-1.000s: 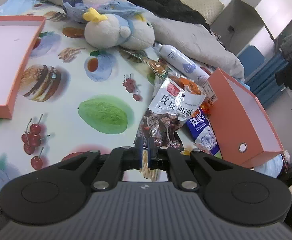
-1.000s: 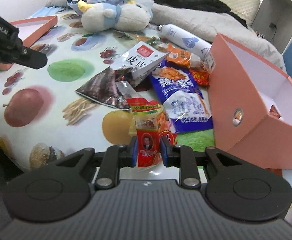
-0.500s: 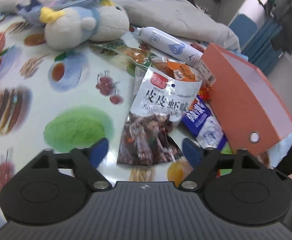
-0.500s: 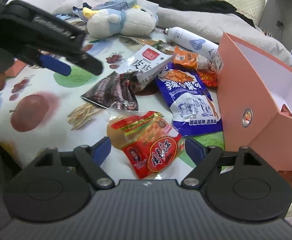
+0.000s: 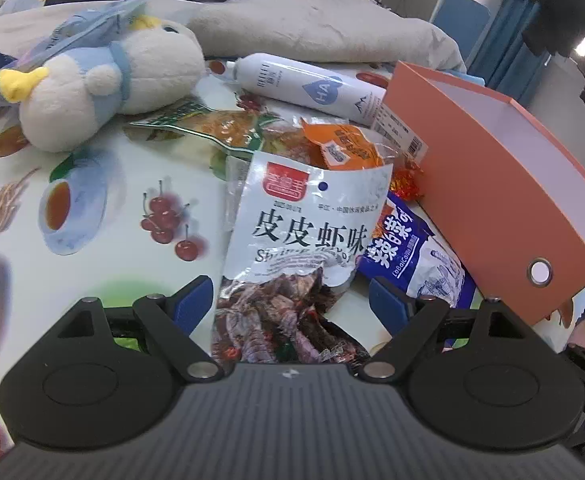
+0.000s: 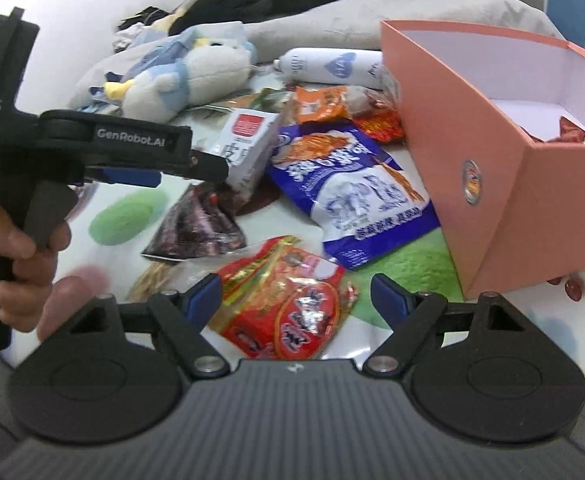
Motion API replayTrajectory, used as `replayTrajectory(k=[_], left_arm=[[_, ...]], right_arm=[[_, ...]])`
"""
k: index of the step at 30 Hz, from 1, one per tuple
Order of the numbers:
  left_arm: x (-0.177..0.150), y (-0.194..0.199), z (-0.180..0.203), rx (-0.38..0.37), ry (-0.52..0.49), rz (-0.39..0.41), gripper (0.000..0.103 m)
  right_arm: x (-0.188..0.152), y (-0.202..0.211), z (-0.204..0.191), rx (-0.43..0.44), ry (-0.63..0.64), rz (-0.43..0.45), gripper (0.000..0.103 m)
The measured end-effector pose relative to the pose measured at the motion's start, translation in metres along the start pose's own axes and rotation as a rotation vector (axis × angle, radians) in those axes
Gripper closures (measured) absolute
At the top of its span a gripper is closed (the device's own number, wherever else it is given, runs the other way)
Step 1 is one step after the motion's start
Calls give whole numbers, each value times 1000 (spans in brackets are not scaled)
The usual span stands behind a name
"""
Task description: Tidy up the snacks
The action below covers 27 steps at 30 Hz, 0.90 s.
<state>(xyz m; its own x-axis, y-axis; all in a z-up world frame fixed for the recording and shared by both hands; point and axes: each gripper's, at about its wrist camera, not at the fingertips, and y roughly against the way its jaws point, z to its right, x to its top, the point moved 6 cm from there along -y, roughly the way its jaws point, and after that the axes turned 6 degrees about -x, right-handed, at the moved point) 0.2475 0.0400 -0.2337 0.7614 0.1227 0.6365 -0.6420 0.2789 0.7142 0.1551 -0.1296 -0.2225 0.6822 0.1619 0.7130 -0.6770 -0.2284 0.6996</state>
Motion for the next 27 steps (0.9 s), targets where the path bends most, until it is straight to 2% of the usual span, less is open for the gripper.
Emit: replayTrajectory(k=[3,6,9,12,14,19,21,27], left_arm=[[-2,-8,1,18,-14,-10,15],[-3,-13,1,36,-28,-15,15],[-5,-19,-1,24,-1,-45,16],[-7,-26,1,42,-31,-65,17],[-9,-31,0,66,-25,-80,20],[-10,-29,1,70,-28,-53,41],[-10,-27,3,72,-24,-48,44],[-18,-13,4,58,42,-43,49]], right_arm=[[-2,-5,0,-19,34,3,20],[-4,-12,0,1,22,-20,20],[-10,-19,-3,14,40,-44,20],[-12,-19,-6,12,80,-31,19],[-13,-20,-8,7,102,-32,20],[-13,-19,-12,-3,142,-32,31],[-11,-18,-10,-14,146,-30,42],[-8,-15,-5,-6,124,-39,45]])
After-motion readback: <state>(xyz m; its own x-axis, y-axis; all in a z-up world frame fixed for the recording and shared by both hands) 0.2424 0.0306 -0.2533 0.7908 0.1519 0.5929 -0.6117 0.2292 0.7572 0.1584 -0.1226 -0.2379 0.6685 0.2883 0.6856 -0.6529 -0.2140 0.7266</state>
